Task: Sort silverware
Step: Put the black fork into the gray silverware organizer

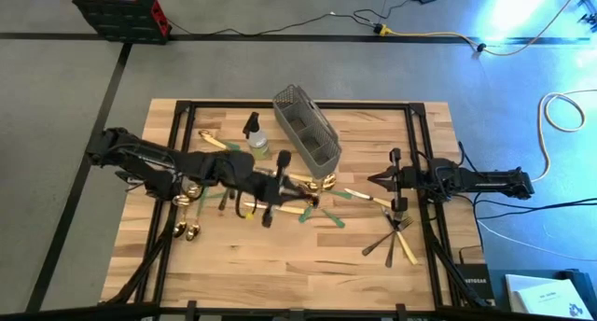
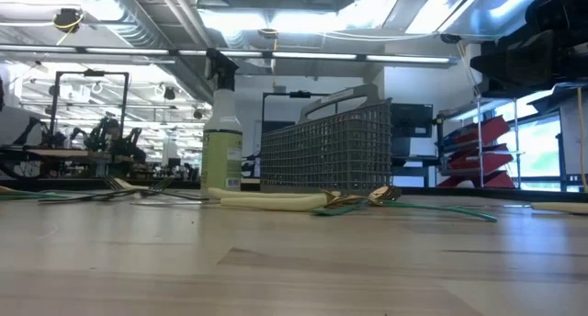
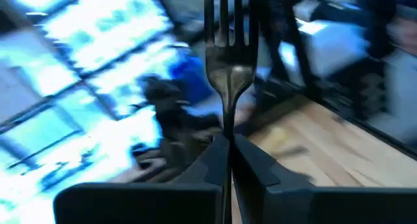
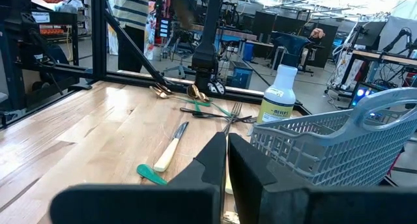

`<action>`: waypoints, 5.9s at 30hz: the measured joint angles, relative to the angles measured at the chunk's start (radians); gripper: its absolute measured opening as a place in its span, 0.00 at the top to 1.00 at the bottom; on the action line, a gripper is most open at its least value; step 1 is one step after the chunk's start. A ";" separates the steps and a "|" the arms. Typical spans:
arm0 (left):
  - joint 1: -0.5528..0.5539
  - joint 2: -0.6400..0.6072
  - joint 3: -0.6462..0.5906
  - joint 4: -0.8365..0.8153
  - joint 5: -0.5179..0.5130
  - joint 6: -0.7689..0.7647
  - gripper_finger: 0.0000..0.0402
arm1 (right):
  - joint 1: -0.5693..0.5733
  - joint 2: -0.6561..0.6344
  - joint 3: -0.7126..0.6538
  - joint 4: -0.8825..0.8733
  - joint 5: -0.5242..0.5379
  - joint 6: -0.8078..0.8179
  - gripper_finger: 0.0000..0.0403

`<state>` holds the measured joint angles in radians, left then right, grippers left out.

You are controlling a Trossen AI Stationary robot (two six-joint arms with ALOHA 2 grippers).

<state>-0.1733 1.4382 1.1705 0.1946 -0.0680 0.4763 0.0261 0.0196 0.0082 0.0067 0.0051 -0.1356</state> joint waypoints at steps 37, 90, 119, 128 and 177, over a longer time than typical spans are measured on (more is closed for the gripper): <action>0.257 0.458 -0.087 0.701 -0.234 -0.343 1.00 | 0.000 0.024 0.000 0.000 0.001 0.000 1.00; 0.285 0.457 -0.087 0.487 -0.161 -0.522 0.72 | 0.000 0.024 0.000 0.000 0.002 -0.001 1.00; -0.011 0.284 -0.119 -0.071 -0.306 -0.344 0.72 | 0.000 0.038 0.000 0.000 0.002 0.026 1.00; -0.060 0.128 -0.390 -0.028 -0.470 -0.547 0.72 | 0.000 0.072 0.000 0.000 0.003 0.026 1.00; -0.233 -0.322 -0.896 -0.558 -0.766 -1.672 0.72 | 0.000 0.077 0.000 0.004 0.027 0.034 1.00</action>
<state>-0.4060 1.1164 0.2741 -0.3633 -0.8336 -1.1956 0.0257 0.0963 0.0082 0.0109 0.0322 -0.1020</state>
